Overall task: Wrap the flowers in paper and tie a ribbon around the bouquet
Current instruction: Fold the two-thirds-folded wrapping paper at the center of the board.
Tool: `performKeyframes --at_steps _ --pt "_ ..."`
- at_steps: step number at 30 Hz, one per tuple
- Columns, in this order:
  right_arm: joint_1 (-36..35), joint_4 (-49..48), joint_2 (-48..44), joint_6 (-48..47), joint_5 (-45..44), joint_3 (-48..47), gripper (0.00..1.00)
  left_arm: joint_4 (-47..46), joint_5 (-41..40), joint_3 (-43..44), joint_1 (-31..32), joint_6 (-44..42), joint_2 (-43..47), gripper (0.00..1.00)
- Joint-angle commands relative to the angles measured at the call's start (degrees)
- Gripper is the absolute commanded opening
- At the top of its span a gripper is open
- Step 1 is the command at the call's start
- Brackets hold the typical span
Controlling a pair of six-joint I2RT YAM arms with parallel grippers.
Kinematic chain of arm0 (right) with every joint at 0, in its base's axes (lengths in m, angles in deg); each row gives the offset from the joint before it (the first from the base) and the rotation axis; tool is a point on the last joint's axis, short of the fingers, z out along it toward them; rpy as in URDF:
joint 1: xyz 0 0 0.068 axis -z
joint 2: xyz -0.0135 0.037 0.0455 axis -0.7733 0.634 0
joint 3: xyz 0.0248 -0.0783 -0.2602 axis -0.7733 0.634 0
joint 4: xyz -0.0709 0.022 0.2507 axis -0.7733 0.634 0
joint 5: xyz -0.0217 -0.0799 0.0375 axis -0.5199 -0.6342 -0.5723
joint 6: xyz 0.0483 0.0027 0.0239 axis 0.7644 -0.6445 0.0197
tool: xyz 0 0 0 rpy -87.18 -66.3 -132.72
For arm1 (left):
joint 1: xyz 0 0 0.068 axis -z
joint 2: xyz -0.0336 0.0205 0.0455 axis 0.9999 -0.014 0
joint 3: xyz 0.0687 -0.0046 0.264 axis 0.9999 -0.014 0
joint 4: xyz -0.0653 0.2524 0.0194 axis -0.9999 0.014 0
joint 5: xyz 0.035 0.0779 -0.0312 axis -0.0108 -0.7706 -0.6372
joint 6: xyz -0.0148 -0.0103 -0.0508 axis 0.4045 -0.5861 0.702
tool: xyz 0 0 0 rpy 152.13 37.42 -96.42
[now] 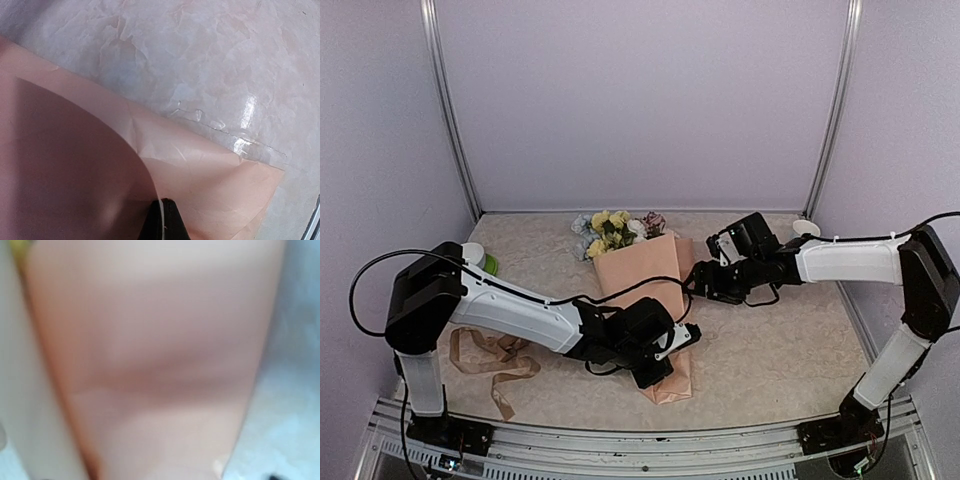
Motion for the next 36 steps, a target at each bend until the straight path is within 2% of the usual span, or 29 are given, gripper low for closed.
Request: performKeyframes --at_steps 1,5,9,16,17,18,21,22,26,33,34,36 --pt "0.65 3.43 -2.19 -10.51 5.00 -3.42 1.00 2.68 -0.64 1.50 0.50 -1.33 -1.69 0.00" --pt "0.65 0.70 -1.13 -12.79 7.64 -5.18 0.99 2.98 -0.57 1.80 0.74 -0.65 -2.29 0.00" --pt "0.65 -3.98 0.86 -13.24 13.47 -6.34 0.82 3.83 -0.59 2.49 0.81 -0.59 -2.76 0.00" --pt "0.67 -8.15 7.11 -11.42 17.61 -5.43 0.72 4.14 -0.55 2.27 0.79 -1.00 -2.68 0.00" --pt "0.66 -8.90 7.76 -11.08 18.52 -5.39 0.63 4.12 -0.37 2.18 0.80 -0.99 -2.69 0.00" --pt "0.65 -9.44 8.42 -10.84 19.29 -5.69 0.50 4.18 -0.21 2.17 0.84 -1.13 -2.77 0.00" --pt "0.65 -10.12 8.50 -10.66 18.51 -5.96 0.07 4.48 -0.22 2.00 0.82 -1.41 -2.47 0.00" --pt "0.73 -10.06 8.18 -10.65 17.24 -5.70 0.00 4.49 -0.26 1.80 0.80 -1.51 -2.19 0.00" --pt "1.98 -9.44 7.52 -10.00 13.46 -3.39 0.00 4.38 0.04 1.00 0.89 -2.59 -0.21 0.00" --pt "3.72 -14.82 9.75 -8.08 15.59 0.76 0.00 2.09 2.48 -0.16 0.99 -5.35 6.09 0.02" --pt "3.77 -15.05 9.94 -8.04 15.54 0.72 0.00 2.07 3.19 -0.04 0.91 -5.48 6.62 0.04" --pt "3.77 -14.64 10.13 -8.38 14.39 0.90 0.00 2.44 5.45 0.38 0.88 -6.01 7.76 0.20"
